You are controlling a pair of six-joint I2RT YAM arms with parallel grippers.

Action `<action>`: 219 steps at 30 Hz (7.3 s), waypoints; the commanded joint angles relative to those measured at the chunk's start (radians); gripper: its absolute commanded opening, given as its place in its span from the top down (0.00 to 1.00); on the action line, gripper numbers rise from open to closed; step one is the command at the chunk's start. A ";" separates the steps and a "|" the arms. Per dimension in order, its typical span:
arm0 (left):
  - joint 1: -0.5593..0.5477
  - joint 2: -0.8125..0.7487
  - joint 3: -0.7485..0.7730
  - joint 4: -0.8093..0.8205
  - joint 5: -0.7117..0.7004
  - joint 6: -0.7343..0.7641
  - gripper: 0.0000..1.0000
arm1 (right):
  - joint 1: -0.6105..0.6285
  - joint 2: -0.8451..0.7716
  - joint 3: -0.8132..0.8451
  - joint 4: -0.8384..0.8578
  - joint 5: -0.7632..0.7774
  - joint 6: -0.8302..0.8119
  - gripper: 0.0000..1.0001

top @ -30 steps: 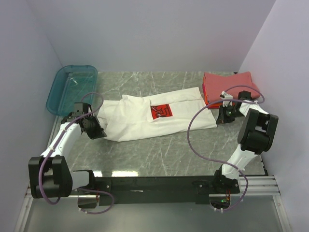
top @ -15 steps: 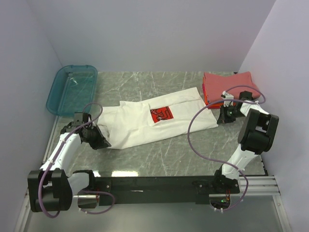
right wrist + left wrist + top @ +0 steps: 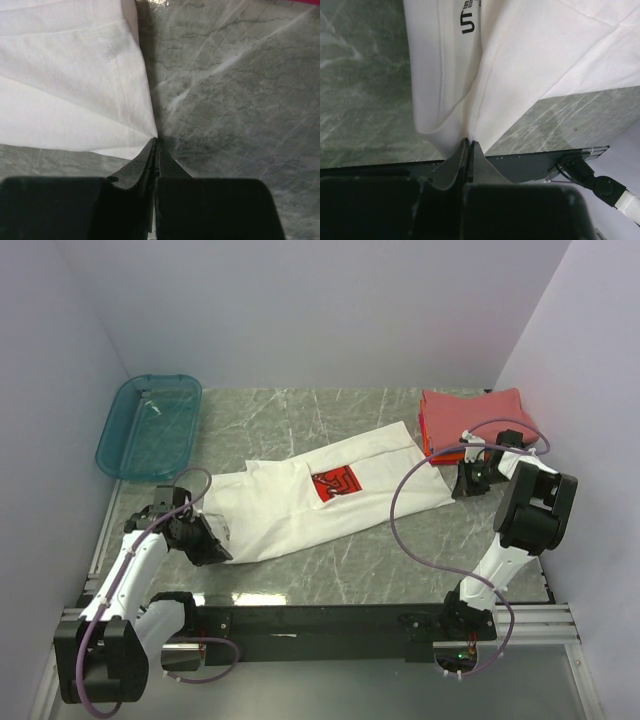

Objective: Fold and stack the t-shirts
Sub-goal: Fold the tshirt

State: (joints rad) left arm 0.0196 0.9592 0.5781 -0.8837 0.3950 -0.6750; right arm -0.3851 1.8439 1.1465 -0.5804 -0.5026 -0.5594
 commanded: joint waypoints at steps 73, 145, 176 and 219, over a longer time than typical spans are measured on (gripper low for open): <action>-0.127 -0.128 0.003 -0.107 -0.021 -0.074 0.99 | -0.001 0.150 0.187 -0.219 -0.188 -0.071 0.67; -0.126 -0.114 0.143 0.141 -0.195 -0.155 0.41 | -0.035 0.057 0.182 -0.110 -0.047 -0.074 0.64; -0.116 0.800 0.462 0.514 -0.493 -0.163 0.62 | 0.115 -0.412 -0.111 -0.076 -0.218 -0.214 0.59; 0.249 0.211 0.545 0.571 -0.188 0.087 0.31 | 1.408 0.228 0.315 0.303 0.440 -0.221 0.46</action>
State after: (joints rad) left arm 0.2600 1.2026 1.2446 -0.2958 0.1165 -0.6201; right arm 1.0168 2.0480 1.4055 -0.2840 -0.1246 -0.8303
